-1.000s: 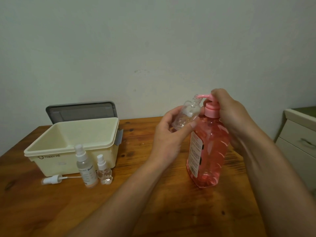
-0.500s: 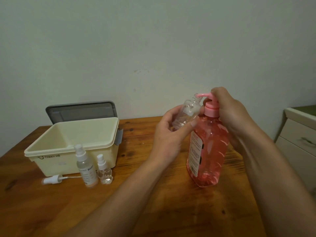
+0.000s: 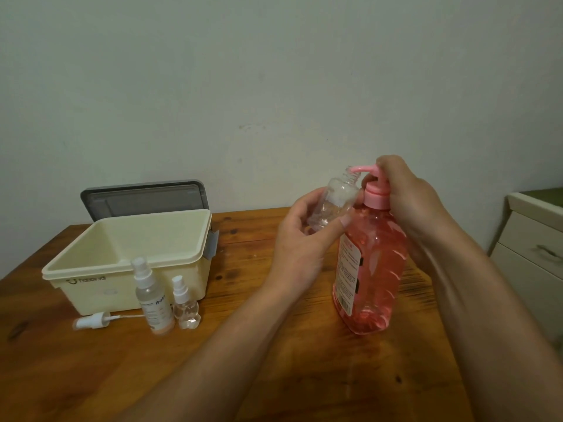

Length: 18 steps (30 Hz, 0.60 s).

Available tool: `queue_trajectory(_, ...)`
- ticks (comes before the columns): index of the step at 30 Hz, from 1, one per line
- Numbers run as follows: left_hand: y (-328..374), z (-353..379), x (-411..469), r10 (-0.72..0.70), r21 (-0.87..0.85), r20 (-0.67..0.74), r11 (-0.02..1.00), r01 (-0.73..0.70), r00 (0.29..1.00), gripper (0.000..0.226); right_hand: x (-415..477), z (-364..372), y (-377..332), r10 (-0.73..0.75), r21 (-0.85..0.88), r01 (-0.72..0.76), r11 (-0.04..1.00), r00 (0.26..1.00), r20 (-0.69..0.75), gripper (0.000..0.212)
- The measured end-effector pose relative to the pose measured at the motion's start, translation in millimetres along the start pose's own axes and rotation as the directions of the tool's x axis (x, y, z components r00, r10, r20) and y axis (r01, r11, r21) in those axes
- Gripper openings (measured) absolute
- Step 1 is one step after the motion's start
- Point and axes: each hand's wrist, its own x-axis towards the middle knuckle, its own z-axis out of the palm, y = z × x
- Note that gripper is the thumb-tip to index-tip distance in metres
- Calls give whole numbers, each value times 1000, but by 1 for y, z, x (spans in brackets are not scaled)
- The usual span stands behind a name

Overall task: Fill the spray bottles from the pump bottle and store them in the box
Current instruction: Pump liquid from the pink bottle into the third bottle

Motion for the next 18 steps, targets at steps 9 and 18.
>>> queue_trajectory(9, -1, 1, 1, 1, 13, 4, 1000, -1, 1000, 52, 4, 0, 4, -9, -29, 10, 1000, 1000, 25, 48)
queue_trajectory(18, -1, 0, 1, 7, 11, -3, 1000, -7, 1000, 49, 1, -1, 1, 1, 5, -1, 1000, 1000, 19, 36)
